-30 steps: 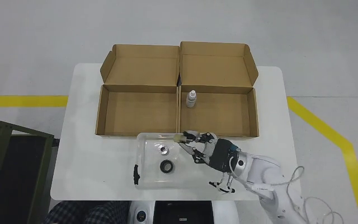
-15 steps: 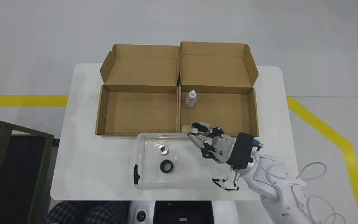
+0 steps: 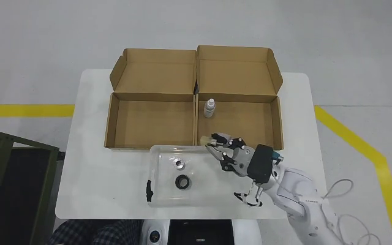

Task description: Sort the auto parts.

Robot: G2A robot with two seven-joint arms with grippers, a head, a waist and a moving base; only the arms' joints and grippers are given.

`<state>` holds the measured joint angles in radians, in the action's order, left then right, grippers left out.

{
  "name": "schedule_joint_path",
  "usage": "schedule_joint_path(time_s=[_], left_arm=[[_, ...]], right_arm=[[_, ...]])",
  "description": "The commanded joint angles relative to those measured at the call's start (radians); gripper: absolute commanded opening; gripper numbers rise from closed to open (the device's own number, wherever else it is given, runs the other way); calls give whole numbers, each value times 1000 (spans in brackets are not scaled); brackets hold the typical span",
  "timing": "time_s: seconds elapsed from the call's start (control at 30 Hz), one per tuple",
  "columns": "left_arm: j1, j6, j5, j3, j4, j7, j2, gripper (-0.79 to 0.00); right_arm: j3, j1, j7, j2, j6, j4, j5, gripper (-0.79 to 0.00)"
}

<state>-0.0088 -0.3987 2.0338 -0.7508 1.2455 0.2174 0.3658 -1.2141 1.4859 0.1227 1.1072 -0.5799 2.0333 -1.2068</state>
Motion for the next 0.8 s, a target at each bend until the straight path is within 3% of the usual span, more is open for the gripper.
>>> schedule_joint_path(time_s=[0.0, 0.27, 0.43, 0.77], left_arm=[[0, 0, 0, 0, 0, 0, 0, 0], [0, 0, 0, 0, 0, 0, 0, 0], [0, 0, 0, 0, 0, 0, 0, 0], [0, 0, 0, 0, 0, 0, 0, 0]], right_arm=[[4, -2, -15, 0, 5, -5, -13, -785], [7, -12, -91, 0, 60, -23, -96, -785], [-13, -50, -135, 0, 44, -64, -77, -785], [-44, -159, -329, 0, 81, -137, -92, -785]])
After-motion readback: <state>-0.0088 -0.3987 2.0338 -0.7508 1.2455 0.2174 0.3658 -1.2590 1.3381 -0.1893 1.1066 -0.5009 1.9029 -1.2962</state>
